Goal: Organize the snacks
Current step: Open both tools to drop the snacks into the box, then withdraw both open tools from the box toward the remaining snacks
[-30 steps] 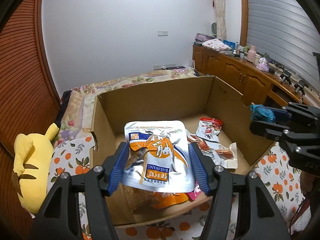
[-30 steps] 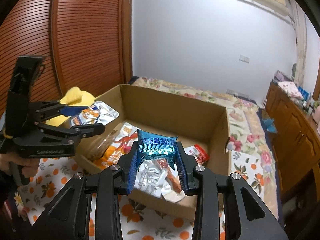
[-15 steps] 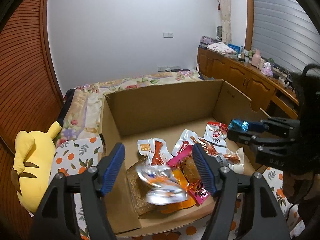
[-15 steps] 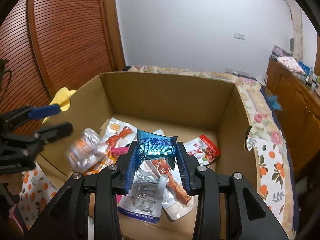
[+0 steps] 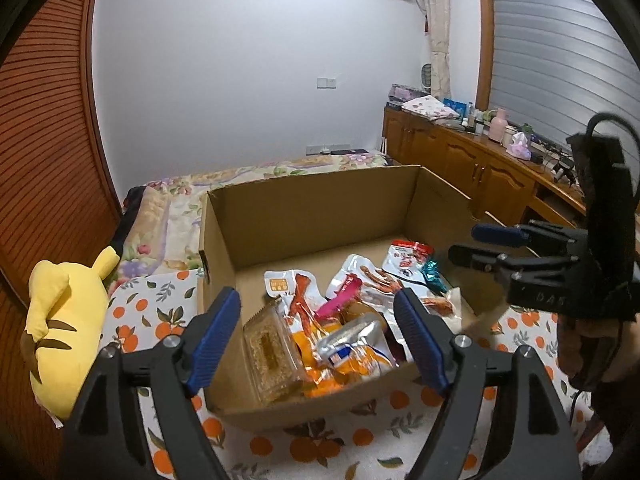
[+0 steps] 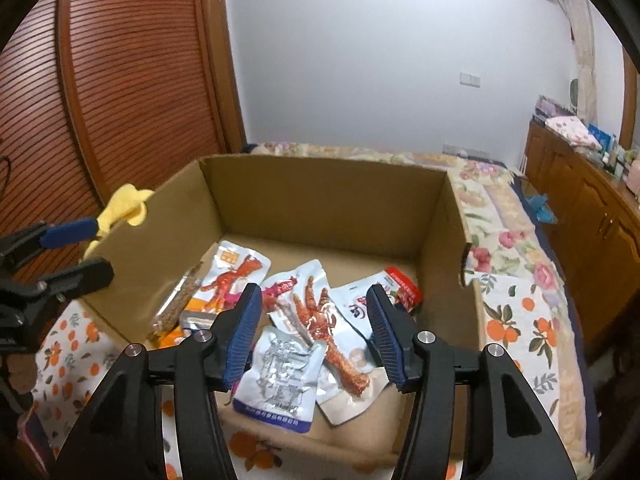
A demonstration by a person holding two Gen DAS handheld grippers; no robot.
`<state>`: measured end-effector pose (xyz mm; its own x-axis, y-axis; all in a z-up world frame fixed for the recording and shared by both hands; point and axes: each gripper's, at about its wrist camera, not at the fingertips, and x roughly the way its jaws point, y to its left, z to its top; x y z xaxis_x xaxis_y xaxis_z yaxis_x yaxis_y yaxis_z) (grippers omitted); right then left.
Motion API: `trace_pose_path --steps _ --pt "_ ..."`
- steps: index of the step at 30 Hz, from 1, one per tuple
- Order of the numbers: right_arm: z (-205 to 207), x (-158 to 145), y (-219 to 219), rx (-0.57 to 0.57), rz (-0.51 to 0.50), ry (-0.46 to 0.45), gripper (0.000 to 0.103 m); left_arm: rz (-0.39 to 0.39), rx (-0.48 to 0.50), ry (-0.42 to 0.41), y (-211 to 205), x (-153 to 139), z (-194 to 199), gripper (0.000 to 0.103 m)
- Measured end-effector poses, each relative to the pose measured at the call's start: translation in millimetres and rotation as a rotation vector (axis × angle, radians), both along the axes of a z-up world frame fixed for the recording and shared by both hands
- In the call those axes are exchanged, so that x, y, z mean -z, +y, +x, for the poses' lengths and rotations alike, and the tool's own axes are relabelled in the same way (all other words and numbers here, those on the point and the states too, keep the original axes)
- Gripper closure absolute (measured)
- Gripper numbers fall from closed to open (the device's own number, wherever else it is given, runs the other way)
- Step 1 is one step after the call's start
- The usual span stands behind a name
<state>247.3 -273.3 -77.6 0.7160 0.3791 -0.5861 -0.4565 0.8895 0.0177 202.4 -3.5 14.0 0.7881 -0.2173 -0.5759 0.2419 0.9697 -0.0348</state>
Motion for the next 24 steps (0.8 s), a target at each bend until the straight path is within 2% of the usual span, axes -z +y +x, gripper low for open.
trace_pose_path --steps 2,5,10,17,24 --pt "-9.8 -5.7 -2.0 -0.007 0.009 -0.016 0.047 0.002 0.005 -0.012 -0.8 -1.2 -7.6 0.015" --pt "-26.8 -14.7 -5.2 -0.025 0.018 -0.039 0.045 0.000 0.020 -0.030 -2.4 -3.1 -17.1 0.012" --pt "-48.7 -19.7 -3.0 -0.038 0.015 -0.064 0.031 -0.014 0.052 -0.036 -6.6 -1.7 -31.8 0.010" --pt "-78.0 -12.1 0.6 -0.065 -0.031 -0.077 0.030 0.000 0.065 -0.029 -5.3 9.5 -56.5 0.010" --pt "-109.8 3.9 3.2 -0.126 -0.032 -0.051 0.030 -0.003 0.052 -0.009 5.2 27.5 -86.6 0.010"
